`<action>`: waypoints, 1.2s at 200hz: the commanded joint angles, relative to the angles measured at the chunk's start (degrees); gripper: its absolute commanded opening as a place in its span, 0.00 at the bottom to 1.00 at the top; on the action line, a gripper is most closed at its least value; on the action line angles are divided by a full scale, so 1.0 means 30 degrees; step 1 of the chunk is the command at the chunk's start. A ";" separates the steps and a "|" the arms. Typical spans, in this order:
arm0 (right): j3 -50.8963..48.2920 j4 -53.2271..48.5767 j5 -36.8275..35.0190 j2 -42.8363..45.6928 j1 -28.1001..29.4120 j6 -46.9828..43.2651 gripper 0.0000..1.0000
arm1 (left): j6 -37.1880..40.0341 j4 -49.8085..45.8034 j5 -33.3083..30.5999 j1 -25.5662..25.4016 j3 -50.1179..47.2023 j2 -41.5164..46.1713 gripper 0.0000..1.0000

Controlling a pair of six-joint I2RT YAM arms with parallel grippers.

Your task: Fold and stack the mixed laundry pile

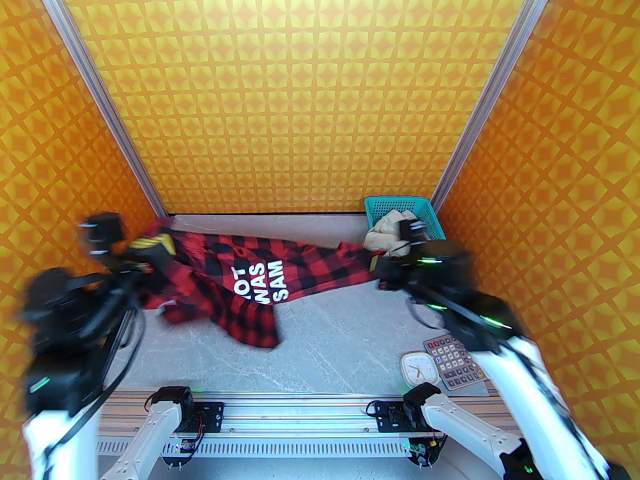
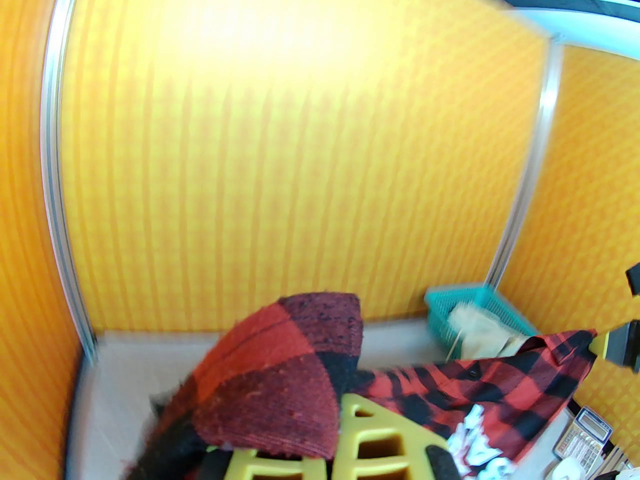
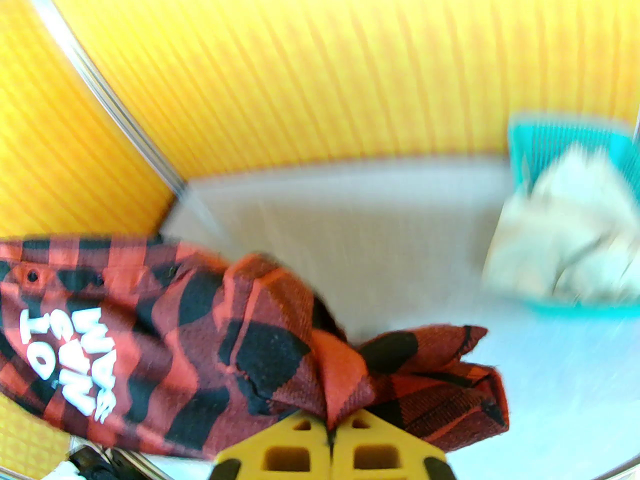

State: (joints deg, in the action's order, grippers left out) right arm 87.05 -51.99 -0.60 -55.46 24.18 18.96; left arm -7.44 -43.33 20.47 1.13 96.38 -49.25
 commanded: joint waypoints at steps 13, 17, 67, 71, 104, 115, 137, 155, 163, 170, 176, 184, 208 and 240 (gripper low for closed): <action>0.1721 -0.1113 -0.1332 -0.5874 -0.0119 -0.1347 0.00 | 0.2283 -0.2759 0.0184 0.0115 0.1636 -0.7482 0.03; 0.1674 -0.0611 -0.1304 -0.6617 -0.0118 -0.1291 0.00 | 0.2318 -0.2404 0.0172 0.0212 0.1434 -0.8279 0.04; 0.0630 0.4885 -0.0831 -1.5260 -0.0124 -0.0154 0.18 | 0.1020 0.5233 0.0207 0.1146 -0.3202 -1.6152 0.41; 0.0688 0.5028 -0.0994 -1.5850 -0.0117 -0.0140 0.23 | 0.1002 0.5550 0.0208 0.1148 -0.3363 -1.6595 0.48; 0.0618 0.4453 -0.1360 -1.7571 -0.0167 0.0057 0.57 | 0.0677 0.5679 0.0115 0.1176 -0.4163 -1.7313 0.59; -0.0471 0.4701 -0.1555 -1.6800 -0.0181 0.0359 0.60 | 0.0360 0.5410 -0.0334 0.1172 -0.5289 -1.6218 0.60; -0.3529 0.5367 -0.0642 -1.4859 -0.0245 0.1560 0.62 | -0.1147 0.5149 -0.0586 0.0971 -0.8908 -1.3281 0.62; -0.6097 0.6255 0.0285 -1.3638 -0.0271 0.2715 0.63 | -0.2142 0.4627 -0.0583 0.0368 -1.1989 -1.1063 0.64; -0.7037 0.6769 0.0779 -1.3307 -0.0363 0.3179 0.63 | -0.2734 0.4558 -0.0583 0.0277 -1.3363 -1.0102 0.66; -0.7745 0.7213 0.1239 -1.3119 -0.0511 0.3692 0.63 | -0.3375 0.4643 -0.0583 0.0298 -1.4570 -0.9304 0.66; -0.8352 0.7691 0.1670 -1.3019 -0.0643 0.4159 0.63 | -0.3861 0.4833 -0.0590 0.0290 -1.5523 -0.8642 0.67; -0.8967 0.8372 0.2261 -1.3007 -0.0750 0.4638 0.62 | -0.4563 0.5042 -0.0609 0.0297 -1.6632 -0.7840 0.67; -0.9351 0.9175 0.3116 -1.3404 -0.0853 0.5350 0.60 | -0.6006 0.5094 -0.0598 -0.0291 -1.8636 -0.6662 0.64; -0.9380 0.9017 0.3123 -1.3248 -0.0838 0.5322 0.57 | -0.8337 0.4516 -0.0231 -0.3298 -2.0427 -0.5080 0.62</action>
State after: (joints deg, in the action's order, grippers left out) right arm 58.96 -27.77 6.94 -95.79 21.71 32.97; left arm -24.60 -28.88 18.98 -2.66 37.93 -68.93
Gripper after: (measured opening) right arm 0.571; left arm 0.615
